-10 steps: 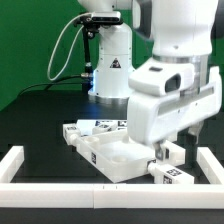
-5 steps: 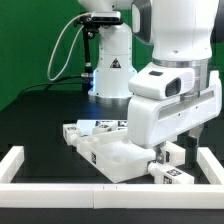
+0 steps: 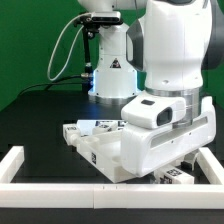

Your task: Assemble one leg

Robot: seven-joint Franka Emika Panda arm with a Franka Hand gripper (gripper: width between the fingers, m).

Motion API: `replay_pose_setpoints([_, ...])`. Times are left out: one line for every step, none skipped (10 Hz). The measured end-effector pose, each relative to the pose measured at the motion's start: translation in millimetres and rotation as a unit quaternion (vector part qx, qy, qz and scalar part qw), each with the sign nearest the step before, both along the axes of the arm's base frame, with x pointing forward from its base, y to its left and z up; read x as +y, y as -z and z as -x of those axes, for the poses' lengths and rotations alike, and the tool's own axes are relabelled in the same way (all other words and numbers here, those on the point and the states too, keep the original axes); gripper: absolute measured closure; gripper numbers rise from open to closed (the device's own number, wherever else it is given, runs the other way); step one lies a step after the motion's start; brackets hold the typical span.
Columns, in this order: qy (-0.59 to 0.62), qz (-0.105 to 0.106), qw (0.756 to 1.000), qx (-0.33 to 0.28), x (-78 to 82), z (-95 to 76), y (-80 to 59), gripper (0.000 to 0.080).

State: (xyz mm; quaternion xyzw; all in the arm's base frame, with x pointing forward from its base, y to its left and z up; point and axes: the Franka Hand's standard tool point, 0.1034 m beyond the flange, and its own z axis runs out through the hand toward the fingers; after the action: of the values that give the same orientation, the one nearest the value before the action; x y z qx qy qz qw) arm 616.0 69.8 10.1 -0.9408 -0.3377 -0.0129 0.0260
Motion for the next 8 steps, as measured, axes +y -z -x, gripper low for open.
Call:
replay_pose_setpoints([0.000,0.000,1.000,0.000,0.1,0.2,0.2,0.0178])
replay_pose_setpoints([0.000,0.000,1.000,0.000,0.0,0.2,0.3,0.0348])
replay_pose_setpoints([0.000,0.000,1.000,0.000,0.0,0.1,0.2,0.0524])
replay_pose_setpoints([-0.001,0.001,1.000,0.006,0.4,0.7,-2.1,0.0524])
replay_pose_setpoints([-0.003,0.002,1.000,0.013,2.5,-1.1,-14.8,0.0520])
replay_pose_setpoints([-0.007,0.002,1.000,0.010,5.7,-4.0,-31.2,0.0520])
replay_pose_setpoints([-0.009,0.005,1.000,0.010,4.8,-5.7,-49.8,0.0520])
replay_pose_setpoints([-0.012,0.009,1.000,0.006,-2.0,-4.5,-77.7,0.0520])
